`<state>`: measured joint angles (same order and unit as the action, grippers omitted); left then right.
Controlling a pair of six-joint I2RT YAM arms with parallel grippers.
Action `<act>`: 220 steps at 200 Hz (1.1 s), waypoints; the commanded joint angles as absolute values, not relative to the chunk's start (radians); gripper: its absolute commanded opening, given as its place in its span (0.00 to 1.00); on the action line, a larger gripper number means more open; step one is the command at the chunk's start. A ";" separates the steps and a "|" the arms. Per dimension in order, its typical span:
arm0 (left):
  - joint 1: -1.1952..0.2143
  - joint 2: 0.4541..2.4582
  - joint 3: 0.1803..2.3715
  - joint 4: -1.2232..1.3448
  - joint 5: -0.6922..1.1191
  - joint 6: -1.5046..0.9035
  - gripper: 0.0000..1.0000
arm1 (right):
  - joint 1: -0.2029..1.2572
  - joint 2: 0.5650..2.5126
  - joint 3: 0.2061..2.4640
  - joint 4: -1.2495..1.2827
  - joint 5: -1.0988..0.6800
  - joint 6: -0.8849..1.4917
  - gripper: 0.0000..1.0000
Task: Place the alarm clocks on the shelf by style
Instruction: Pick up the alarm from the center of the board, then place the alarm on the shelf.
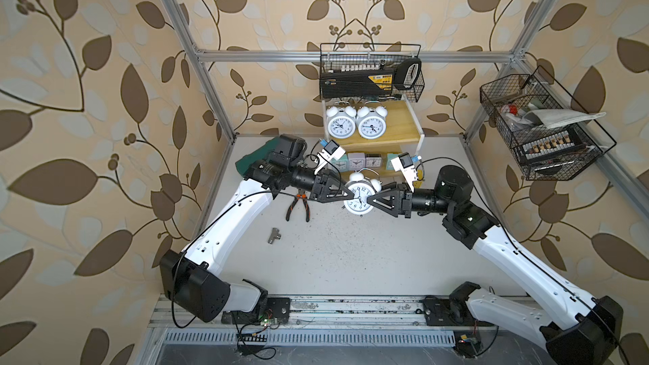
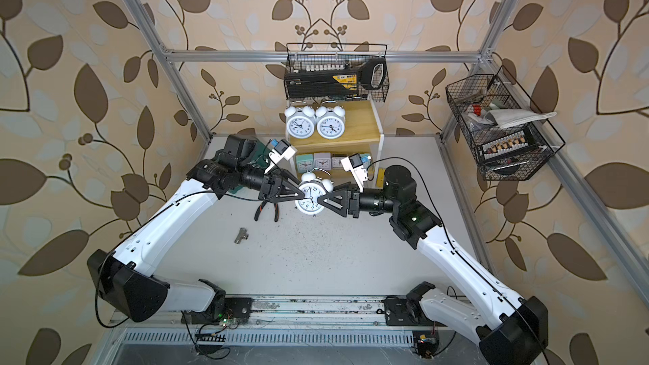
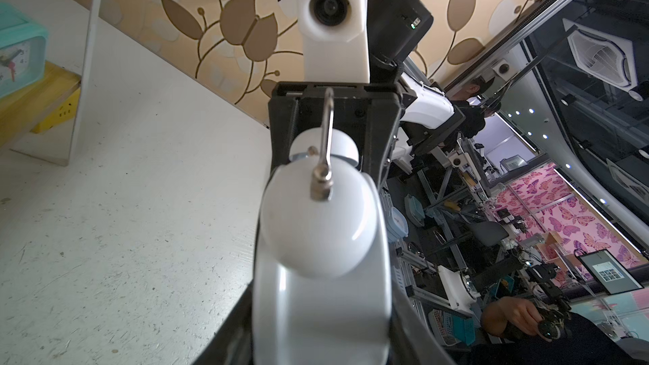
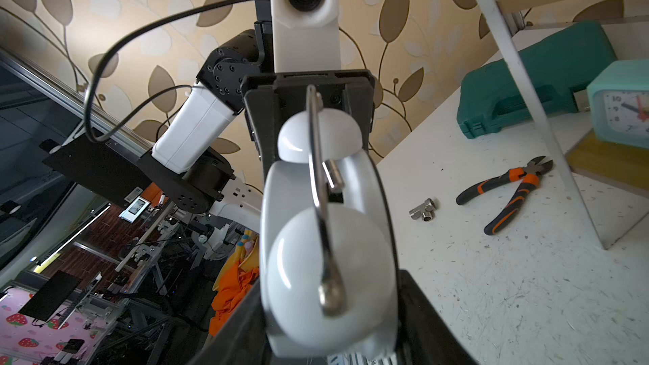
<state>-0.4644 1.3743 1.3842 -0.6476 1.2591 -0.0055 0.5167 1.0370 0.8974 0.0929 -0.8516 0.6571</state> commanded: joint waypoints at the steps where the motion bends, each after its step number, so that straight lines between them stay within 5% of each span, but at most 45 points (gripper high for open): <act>1: -0.460 1.354 1.373 -0.600 1.244 -0.024 0.20 | 0.521 1.029 0.890 0.169 -0.859 0.667 0.47; 40: -0.460 1.354 1.370 -0.599 1.243 -0.022 0.24 | 0.519 1.024 0.898 0.147 -0.882 0.628 0.34; 70: -0.457 1.358 1.383 -0.680 1.203 0.062 0.64 | 0.478 1.052 0.992 -0.032 -0.954 0.489 0.31; 100: -0.421 1.359 1.422 -0.777 1.194 0.149 0.78 | 0.398 1.099 1.160 -0.326 -1.020 0.281 0.30; 158: -0.391 1.363 1.479 -0.962 1.157 0.331 0.81 | 0.220 1.243 1.523 -0.782 -1.002 -0.041 0.25; 220: -0.391 1.353 1.448 -1.036 1.151 0.421 0.82 | -0.013 1.419 1.857 -0.892 -1.121 -0.177 0.21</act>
<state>-0.3927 1.3746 1.4506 -0.9718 1.1492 0.3370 0.0601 1.3773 1.7447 -0.8364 -1.0100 -0.0860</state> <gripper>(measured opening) 0.822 0.445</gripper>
